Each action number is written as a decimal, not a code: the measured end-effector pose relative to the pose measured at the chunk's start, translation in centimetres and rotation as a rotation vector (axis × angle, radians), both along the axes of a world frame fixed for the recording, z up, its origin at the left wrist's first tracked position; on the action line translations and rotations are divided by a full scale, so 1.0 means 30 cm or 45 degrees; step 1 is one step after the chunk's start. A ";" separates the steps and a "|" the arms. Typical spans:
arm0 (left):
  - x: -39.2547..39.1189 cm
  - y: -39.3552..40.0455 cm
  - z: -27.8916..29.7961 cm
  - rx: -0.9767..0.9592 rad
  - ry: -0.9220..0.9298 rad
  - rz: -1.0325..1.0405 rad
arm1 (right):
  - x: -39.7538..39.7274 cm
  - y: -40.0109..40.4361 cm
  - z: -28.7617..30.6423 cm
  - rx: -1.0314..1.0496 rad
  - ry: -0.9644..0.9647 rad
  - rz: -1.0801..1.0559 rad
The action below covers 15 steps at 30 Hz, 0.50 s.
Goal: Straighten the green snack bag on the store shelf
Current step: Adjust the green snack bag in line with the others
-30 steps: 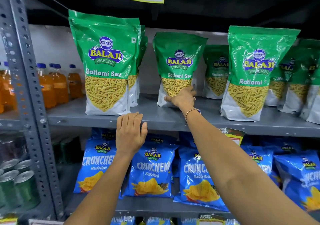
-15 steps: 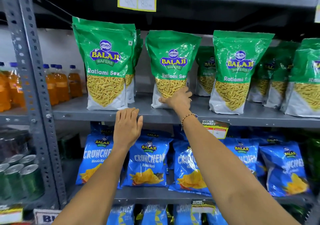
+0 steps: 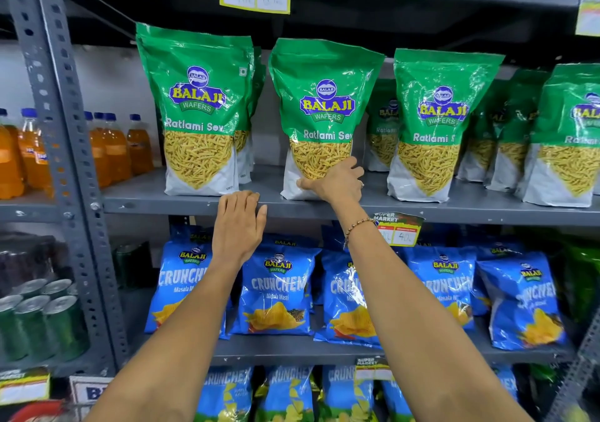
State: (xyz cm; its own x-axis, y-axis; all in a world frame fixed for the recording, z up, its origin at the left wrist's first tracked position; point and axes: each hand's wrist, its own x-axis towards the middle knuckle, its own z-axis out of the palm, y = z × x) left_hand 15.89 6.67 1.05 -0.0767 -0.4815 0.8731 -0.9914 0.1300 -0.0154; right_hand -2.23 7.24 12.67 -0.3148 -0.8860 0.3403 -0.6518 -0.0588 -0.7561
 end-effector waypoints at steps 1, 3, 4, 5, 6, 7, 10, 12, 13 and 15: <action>-0.001 0.002 0.001 0.001 -0.001 0.001 | 0.001 0.006 0.001 0.000 -0.001 -0.005; -0.004 0.008 0.003 0.006 0.002 -0.001 | 0.003 0.020 0.000 -0.006 -0.001 -0.015; -0.005 0.011 0.004 0.011 0.005 -0.003 | 0.005 0.026 0.000 -0.011 -0.002 -0.020; -0.006 0.014 0.005 0.014 0.008 -0.003 | 0.006 0.032 -0.001 -0.016 -0.001 -0.025; -0.008 0.016 0.007 0.016 0.010 -0.003 | 0.007 0.037 -0.001 -0.019 0.001 -0.029; -0.009 0.019 0.008 0.018 0.013 -0.005 | 0.008 0.042 -0.003 -0.023 0.004 -0.032; -0.012 0.024 0.008 0.025 0.026 -0.012 | 0.009 0.053 -0.006 -0.026 0.017 -0.032; -0.011 0.024 0.008 0.032 0.032 -0.007 | 0.009 0.057 -0.006 -0.027 0.019 -0.029; -0.011 0.024 0.008 0.038 0.033 -0.007 | 0.009 0.058 -0.006 -0.029 0.018 -0.027; -0.009 0.021 0.007 0.041 0.027 -0.004 | 0.008 0.056 -0.005 -0.031 0.022 -0.022</action>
